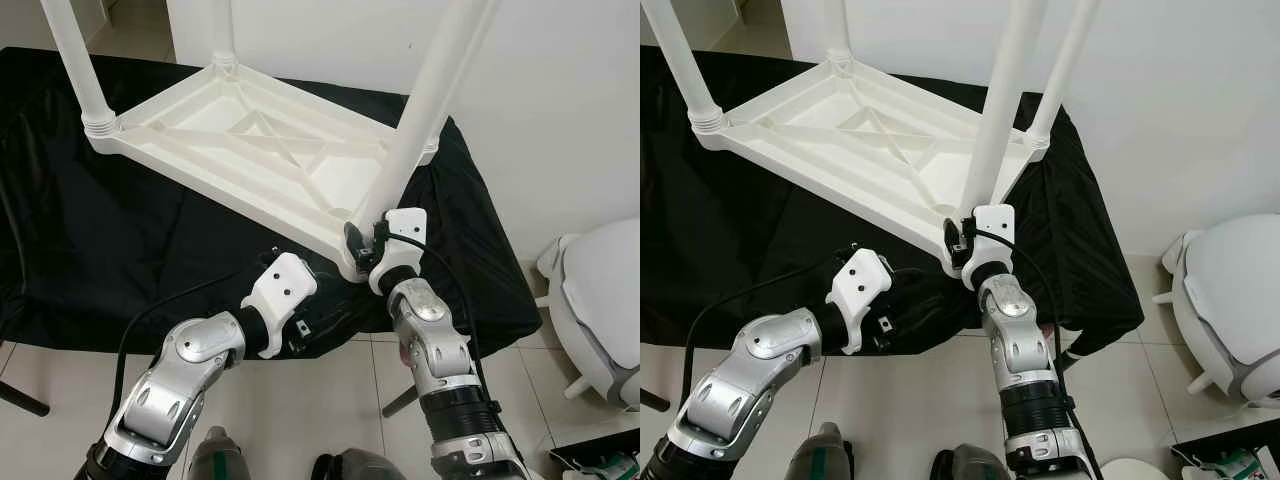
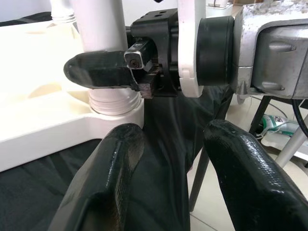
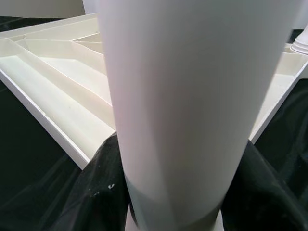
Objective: Building children table
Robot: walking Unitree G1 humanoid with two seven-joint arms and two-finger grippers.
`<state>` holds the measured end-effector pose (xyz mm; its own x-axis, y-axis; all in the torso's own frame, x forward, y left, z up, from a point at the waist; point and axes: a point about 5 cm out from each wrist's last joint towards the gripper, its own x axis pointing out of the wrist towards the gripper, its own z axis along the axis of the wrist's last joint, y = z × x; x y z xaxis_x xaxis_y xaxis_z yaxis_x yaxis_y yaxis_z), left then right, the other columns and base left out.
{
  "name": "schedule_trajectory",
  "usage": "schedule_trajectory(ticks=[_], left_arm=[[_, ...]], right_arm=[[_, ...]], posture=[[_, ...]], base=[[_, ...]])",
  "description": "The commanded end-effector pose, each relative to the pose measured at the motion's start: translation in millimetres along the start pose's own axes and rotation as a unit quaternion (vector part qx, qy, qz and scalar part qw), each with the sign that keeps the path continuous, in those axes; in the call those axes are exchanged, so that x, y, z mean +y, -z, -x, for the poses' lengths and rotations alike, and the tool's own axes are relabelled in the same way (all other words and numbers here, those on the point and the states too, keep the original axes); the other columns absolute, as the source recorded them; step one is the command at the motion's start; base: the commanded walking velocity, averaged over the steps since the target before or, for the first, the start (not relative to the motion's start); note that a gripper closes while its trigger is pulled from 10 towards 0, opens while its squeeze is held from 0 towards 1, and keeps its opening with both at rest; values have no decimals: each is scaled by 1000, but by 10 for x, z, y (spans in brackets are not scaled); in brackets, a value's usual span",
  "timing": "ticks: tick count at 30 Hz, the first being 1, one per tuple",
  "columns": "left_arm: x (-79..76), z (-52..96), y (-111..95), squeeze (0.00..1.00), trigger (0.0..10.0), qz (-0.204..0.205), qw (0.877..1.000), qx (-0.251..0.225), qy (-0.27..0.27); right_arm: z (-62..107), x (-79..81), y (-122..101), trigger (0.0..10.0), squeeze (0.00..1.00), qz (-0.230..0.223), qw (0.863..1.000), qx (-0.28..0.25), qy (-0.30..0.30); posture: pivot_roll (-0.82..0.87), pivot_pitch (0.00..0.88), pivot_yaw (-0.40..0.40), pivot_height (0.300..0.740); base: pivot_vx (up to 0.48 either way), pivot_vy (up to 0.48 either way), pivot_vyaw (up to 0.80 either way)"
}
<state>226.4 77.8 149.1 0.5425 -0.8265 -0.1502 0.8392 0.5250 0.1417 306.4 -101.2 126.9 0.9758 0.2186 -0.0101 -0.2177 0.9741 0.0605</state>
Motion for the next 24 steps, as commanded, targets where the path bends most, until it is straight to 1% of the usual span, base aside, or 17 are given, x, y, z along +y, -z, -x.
schedule_trajectory(ticks=[1, 3, 4, 8, 9, 10, 11, 12, 13, 14, 15, 16, 20, 21, 22, 23, 24], left_arm=[[-16, -2, -5, 0, 10000, 0, 1000, -3, -7], [-16, -2, -5, 0, 10000, 0, 1000, -3, -7], [-13, -4, -7, 0, 10000, 0, 1000, -4, -6], [-3, -9, -14, 0, 10000, -2, 1000, -4, -5], [2, -10, -13, 0, 10000, -2, 1000, -4, -5], [2, -10, -13, 0, 10000, -2, 1000, -4, -5], [5, -9, -13, 0, 10000, -2, 1000, -4, -4], [5, -9, -13, 0, 10000, -2, 1000, -4, -4], [7, -9, -13, 0, 10000, -2, 1000, -3, -3], [10, -9, -14, 0, 10000, -2, 1000, -3, -2], [10, -9, -14, 0, 10000, -2, 1000, -3, -2], [12, -8, -16, 0, 10000, -2, 1000, -3, -2], [12, -8, -16, 0, 10000, -2, 1000, -3, -2], [24, -2, -19, 0, 10000, -3, 1000, -2, -2], [24, -2, -19, 0, 10000, -3, 1000, -2, -2], [34, 3, -22, 0, 10000, -3, 1000, -2, -3], [34, 3, -22, 0, 10000, -3, 1000, -2, -3]], right_arm=[[31, -205, 46, 10000, 0, -9, 999, 18, 32], [31, -205, 46, 10000, 0, -9, 999, 18, 32], [33, -202, 35, 10000, 1000, -12, 1000, 15, 19], [58, -221, -15, 10000, 1000, -13, 999, 4, -37], [73, -236, -33, 10000, 1000, -5, 997, 2, -75], [73, -236, -33, 10000, 1000, -5, 997, 2, -75], [90, -249, -42, 10000, 965, 5, 993, 3, -117], [90, -249, -42, 10000, 965, 5, 993, 3, -117], [105, -295, -42, 10000, 0, 21, 985, 11, -170], [117, -339, -42, 10000, 0, 29, 976, 21, -216], [117, -339, -42, 10000, 0, 29, 976, 21, -216], [124, -372, -46, 10000, 0, 40, 967, 26, -249], [124, -372, -46, 10000, 0, 40, 967, 26, -249], [126, -378, -56, 10000, 0, 51, 953, 32, -296], [126, -378, -56, 10000, 0, 51, 953, 32, -296], [107, -371, -58, 10000, 0, 65, 941, 35, -329], [107, -371, -58, 10000, 0, 65, 941, 35, -329]], posture=[[45, 0, -119, 740], [45, 0, -119, 740], [38, 0, -115, 740], [35, 0, -112, 740], [35, 0, -112, 740], [35, 0, -112, 740], [27, 0, -102, 740], [27, 0, -102, 740], [26, 0, -100, 740], [25, 0, -95, 740], [25, 0, -95, 740], [25, 0, -95, 740], [25, 0, -95, 740], [26, 8, -86, 740], [26, 8, -86, 740], [25, 10, -84, 740], [25, 10, -84, 740]], base=[[0, 0, 0], [0, 0, 0], [0, 0, 0], [0, 0, 0], [0, 0, 0], [0, 0, 0], [0, 0, 0], [0, 0, 0], [0, 0, 0], [0, 0, 0], [0, 0, 0], [0, 0, 0], [0, 0, 0], [0, 0, 0], [0, 0, 0], [0, 0, 0], [0, 0, 0]])
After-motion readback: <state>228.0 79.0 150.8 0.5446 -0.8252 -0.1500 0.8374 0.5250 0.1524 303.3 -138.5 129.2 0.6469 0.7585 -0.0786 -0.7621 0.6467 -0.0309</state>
